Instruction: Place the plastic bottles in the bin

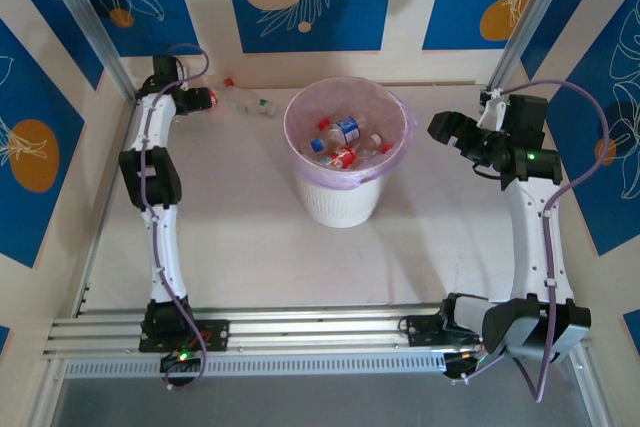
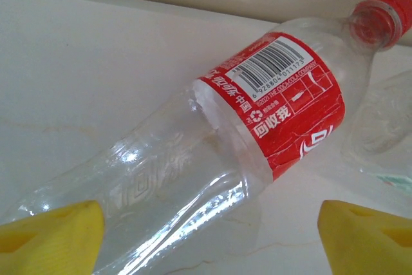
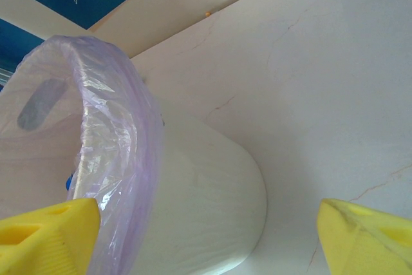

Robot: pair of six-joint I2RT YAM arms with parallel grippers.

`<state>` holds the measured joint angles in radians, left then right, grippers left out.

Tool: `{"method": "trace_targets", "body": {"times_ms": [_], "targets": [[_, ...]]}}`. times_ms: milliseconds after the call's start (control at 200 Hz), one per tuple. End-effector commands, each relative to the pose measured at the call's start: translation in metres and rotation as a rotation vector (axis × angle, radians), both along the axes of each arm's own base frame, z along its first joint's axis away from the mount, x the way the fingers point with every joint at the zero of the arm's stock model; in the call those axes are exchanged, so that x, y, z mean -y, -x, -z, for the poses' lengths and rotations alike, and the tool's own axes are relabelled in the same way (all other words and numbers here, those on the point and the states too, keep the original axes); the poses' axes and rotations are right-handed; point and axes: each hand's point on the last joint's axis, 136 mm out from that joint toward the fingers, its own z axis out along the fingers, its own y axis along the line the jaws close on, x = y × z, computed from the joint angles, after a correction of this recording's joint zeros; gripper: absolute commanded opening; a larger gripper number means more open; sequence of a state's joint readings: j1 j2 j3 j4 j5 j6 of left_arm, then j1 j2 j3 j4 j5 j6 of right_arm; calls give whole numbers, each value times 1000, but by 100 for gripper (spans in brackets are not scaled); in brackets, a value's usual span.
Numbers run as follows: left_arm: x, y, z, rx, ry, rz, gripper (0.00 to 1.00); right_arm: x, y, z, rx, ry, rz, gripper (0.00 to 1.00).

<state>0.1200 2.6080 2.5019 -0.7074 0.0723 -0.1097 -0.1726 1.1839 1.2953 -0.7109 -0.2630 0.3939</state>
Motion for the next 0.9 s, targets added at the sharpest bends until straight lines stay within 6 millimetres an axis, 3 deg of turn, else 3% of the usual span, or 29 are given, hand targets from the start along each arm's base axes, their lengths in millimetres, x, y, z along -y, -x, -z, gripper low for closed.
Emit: {"method": "trace_targets", "body": {"times_ms": [0, 200, 305, 400, 540, 670, 780, 895], "targets": [[30, 36, 6, -127, 128, 84, 83, -2, 2, 0, 3, -19, -4, 87], [67, 55, -65, -19, 171, 192, 81, -6, -3, -1, 5, -36, -17, 87], [61, 53, -82, 28, 110, 184, 87, -9, -6, 1, 1, -39, -23, 87], [42, 39, -67, 22, 8, 145, 100, -12, -6, 2, -4, -40, -31, 87], [19, 7, -41, 49, -85, 105, 100, -12, -1, 1, -7, -28, -28, 87], [2, -10, -13, 45, -86, 52, 100, -11, 8, -9, 5, -4, -20, 86], [-1, -9, 11, 12, -27, 40, 100, -10, 17, -18, 24, 18, -13, 86], [2, 5, 28, -67, -5, 42, 100, -9, 24, -20, 34, 26, -8, 86]]}}
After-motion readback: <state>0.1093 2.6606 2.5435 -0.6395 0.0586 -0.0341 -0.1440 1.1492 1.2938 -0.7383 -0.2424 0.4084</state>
